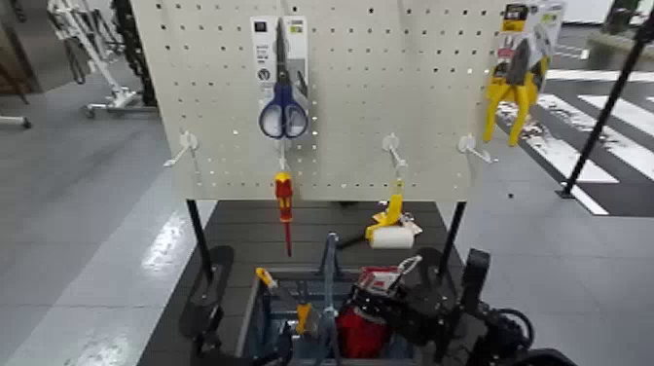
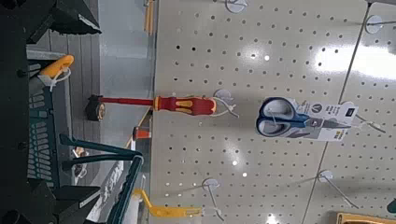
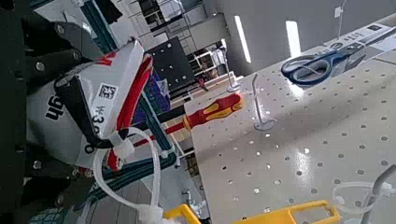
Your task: Put the red colored gloves into the crate.
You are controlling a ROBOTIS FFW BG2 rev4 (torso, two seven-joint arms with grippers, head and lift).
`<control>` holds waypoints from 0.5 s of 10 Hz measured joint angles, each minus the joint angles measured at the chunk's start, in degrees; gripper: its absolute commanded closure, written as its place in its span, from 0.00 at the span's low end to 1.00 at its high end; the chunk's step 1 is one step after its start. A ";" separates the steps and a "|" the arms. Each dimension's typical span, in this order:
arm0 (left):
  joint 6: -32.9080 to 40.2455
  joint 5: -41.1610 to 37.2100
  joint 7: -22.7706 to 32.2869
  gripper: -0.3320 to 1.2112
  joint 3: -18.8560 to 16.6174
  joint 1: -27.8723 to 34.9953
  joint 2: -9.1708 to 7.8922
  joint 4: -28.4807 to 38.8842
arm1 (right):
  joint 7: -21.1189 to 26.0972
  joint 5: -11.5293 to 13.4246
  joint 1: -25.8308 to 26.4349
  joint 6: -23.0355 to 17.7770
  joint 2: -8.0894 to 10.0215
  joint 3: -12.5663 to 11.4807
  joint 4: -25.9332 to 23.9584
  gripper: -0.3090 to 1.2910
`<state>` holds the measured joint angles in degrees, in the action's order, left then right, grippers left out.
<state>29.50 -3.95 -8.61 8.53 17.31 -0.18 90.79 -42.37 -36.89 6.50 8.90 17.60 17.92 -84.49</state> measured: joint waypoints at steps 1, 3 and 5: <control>0.02 0.00 0.00 0.27 0.04 0.00 0.00 0.00 | -0.01 2.37 0.01 1.11 -0.02 -0.55 -0.93 0.15; 0.03 0.00 0.00 0.27 0.08 0.00 0.00 0.00 | -0.21 8.55 0.28 4.45 -0.03 -1.79 -3.13 0.15; 0.03 0.00 0.00 0.27 0.09 0.00 0.00 0.00 | -0.38 11.71 0.38 5.78 -0.08 -2.50 -4.31 0.16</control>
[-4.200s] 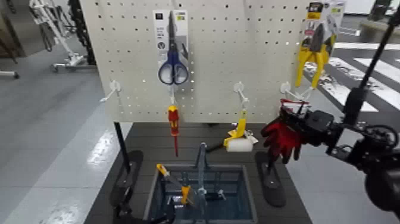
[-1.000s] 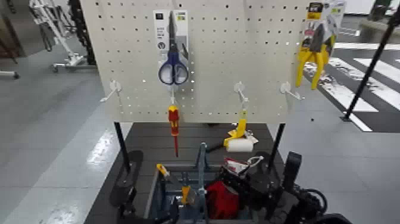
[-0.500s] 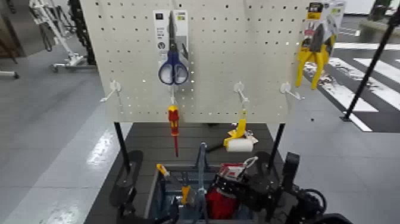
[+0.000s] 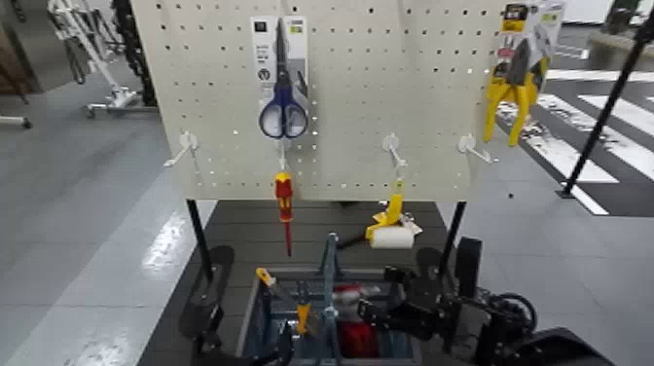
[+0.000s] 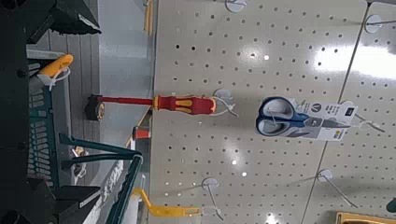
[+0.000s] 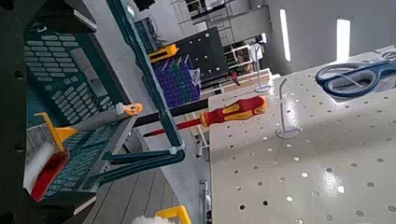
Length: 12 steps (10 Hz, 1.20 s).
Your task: Put the red colored gloves into the crate.
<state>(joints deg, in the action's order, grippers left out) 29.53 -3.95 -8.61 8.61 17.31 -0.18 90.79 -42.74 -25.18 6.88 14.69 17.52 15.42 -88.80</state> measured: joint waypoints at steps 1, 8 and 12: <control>0.00 0.00 0.00 0.27 0.00 0.01 0.00 0.00 | -0.02 0.19 0.00 0.07 -0.02 -0.05 -0.10 0.16; -0.01 0.00 0.00 0.27 -0.22 0.07 0.00 0.07 | 9.05 2.34 -3.80 -3.90 -0.17 -4.02 -5.13 0.17; 0.13 0.00 0.00 0.27 -0.43 0.29 0.00 0.18 | 28.01 9.10 -18.63 -14.66 -1.23 -10.77 -17.80 0.16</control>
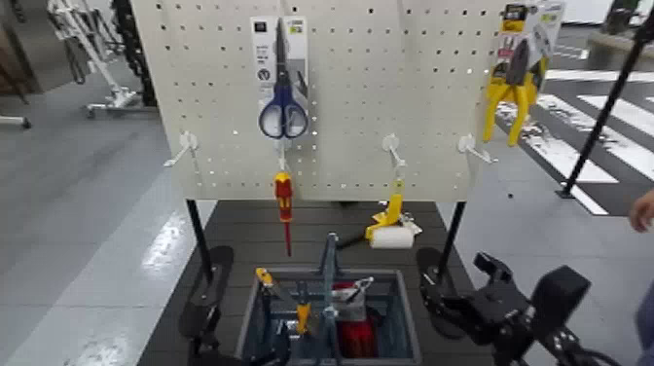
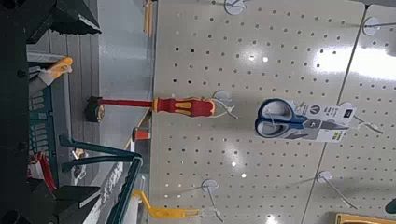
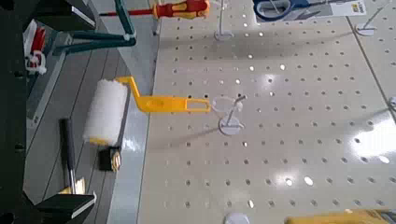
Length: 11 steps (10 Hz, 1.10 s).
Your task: Put the red colored gloves into the crate.
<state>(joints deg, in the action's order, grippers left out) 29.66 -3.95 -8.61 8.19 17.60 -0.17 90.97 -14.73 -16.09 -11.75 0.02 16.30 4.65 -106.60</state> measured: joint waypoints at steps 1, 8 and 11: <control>0.11 0.00 0.00 0.27 -0.10 0.05 0.00 0.02 | 3.24 1.28 -3.38 -1.61 0.02 -0.56 -2.36 0.17; 0.48 0.00 -0.09 0.27 -1.26 0.98 0.00 0.66 | 11.10 8.94 -18.93 -7.79 -2.66 -3.44 -9.89 0.18; 0.48 0.01 -0.07 0.27 -1.42 1.28 0.00 0.78 | 11.88 9.98 -19.61 -9.13 -3.01 -2.90 -10.28 0.18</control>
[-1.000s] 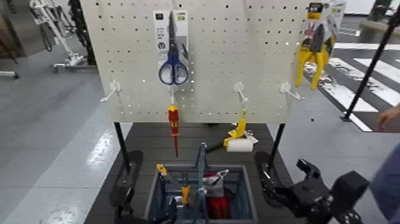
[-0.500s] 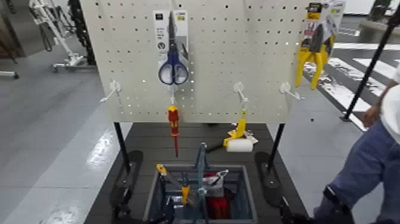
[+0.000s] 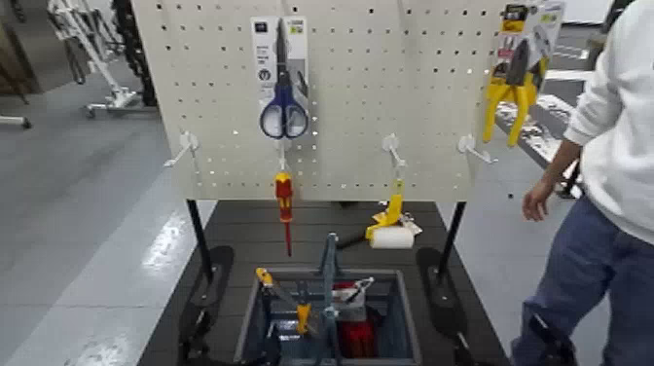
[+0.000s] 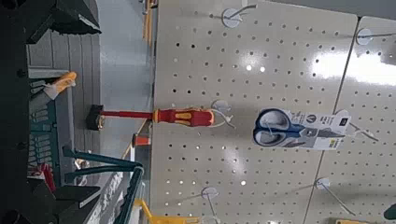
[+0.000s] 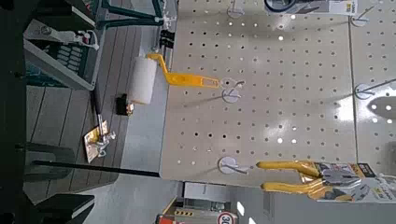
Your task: Put the red colored gloves into the crate.
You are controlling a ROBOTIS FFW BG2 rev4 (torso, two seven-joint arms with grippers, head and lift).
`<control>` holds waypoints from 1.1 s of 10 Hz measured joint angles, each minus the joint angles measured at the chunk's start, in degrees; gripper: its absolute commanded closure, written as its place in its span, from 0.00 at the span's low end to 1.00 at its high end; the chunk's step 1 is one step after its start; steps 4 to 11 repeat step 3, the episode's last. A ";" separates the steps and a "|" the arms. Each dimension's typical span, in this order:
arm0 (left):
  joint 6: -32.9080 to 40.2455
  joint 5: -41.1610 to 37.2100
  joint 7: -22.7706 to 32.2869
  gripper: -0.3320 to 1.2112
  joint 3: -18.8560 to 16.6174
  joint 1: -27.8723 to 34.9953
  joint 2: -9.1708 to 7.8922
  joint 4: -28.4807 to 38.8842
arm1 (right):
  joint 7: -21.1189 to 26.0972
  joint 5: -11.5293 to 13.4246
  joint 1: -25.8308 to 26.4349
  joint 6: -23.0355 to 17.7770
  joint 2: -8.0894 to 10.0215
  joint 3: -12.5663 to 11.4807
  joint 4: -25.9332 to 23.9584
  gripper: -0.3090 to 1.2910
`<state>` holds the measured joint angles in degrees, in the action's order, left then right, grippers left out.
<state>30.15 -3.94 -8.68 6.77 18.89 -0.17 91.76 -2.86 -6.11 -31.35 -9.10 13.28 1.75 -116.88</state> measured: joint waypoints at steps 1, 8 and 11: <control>0.00 0.03 0.02 0.27 0.00 0.00 0.00 0.00 | 0.34 0.21 -0.01 -0.24 -0.01 0.01 -0.01 0.18; -0.08 0.07 0.02 0.27 0.07 -0.07 0.00 0.00 | 0.53 0.59 -0.02 -0.57 0.04 -0.06 -0.01 0.18; -0.08 0.07 0.02 0.27 0.07 -0.07 0.00 0.00 | 0.53 0.59 -0.02 -0.57 0.04 -0.06 -0.01 0.18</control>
